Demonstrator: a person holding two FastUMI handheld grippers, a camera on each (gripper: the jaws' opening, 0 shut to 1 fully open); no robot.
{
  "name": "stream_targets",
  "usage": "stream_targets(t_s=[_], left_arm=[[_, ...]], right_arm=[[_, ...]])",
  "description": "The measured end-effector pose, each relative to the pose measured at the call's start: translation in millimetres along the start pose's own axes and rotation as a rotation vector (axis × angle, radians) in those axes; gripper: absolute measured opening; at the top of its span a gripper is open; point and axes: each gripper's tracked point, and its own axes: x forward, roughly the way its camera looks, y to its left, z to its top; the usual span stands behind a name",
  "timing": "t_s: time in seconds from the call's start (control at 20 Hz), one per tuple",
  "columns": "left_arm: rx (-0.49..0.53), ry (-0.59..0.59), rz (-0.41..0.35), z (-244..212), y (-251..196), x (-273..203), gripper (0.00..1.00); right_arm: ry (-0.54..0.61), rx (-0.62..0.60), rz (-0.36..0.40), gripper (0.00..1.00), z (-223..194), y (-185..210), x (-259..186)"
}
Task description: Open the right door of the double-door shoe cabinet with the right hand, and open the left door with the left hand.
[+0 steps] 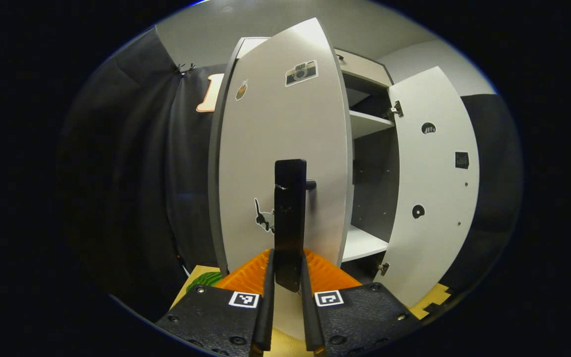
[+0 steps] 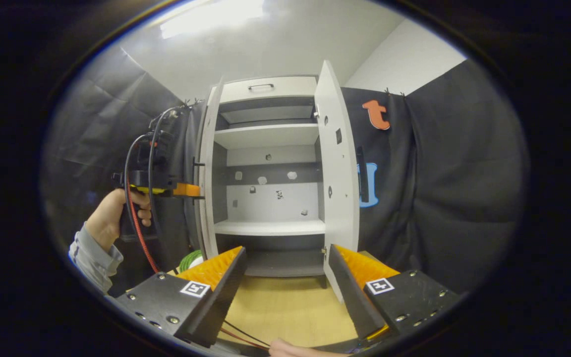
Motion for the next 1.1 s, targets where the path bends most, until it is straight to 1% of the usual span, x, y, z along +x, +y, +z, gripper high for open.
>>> stream_targets(t_s=[0.05, 0.15, 0.3, 0.35, 0.5, 0.7, 0.8, 0.9, 0.95, 1.0, 1.1], left_arm=[[-0.001, -0.004, -0.004, 1.2, 1.5, -2.5, 0.23], [-0.007, -0.007, -0.015, 1.0, 4.9, -5.5, 0.22], [-0.003, -0.015, 0.001, 1.5, 14.0, -10.3, 0.22], [0.006, -0.018, 0.01, 1.7, 18.1, -11.7, 0.2], [0.035, -0.024, 0.036, 2.1, 34.5, -19.3, 0.18], [0.033, -0.033, 0.082, 2.7, 57.6, -28.1, 0.1], [0.056, -0.059, 0.09, 5.0, 71.3, -29.9, 0.1], [0.061, -0.074, 0.127, 7.9, 91.7, -28.6, 0.09], [0.054, -0.077, 0.152, 9.0, 103.5, -29.9, 0.03], [0.054, -0.072, 0.172, 6.4, 114.8, -32.1, 0.05], [0.012, -0.084, 0.105, 9.7, 109.9, -30.0, 0.01]], right_arm=[[0.001, -0.002, 0.001, 0.99, -1.0, 0.3, 0.5], [0.001, -0.005, 0.006, 0.99, -0.9, 1.7, -0.4], [0.007, -0.007, 0.012, 0.99, -2.4, 4.9, 0.1], [0.011, -0.008, 0.01, 0.99, -3.2, 4.2, 0.0], [0.02, -0.007, 0.013, 0.99, -5.7, 6.8, 0.8], [0.037, 0.006, 0.025, 0.99, -9.7, 13.8, 1.8], [0.051, 0.004, 0.036, 0.99, -15.3, 20.3, 2.0], [0.055, 0.001, 0.03, 0.99, -15.3, 17.7, 2.9], [0.052, 0.001, 0.027, 0.99, -15.5, 18.3, 4.9], [0.052, 0.006, 0.02, 0.99, -15.6, 18.8, 7.1], [0.052, 0.012, 0.011, 0.98, -17.6, 18.2, 10.6]])
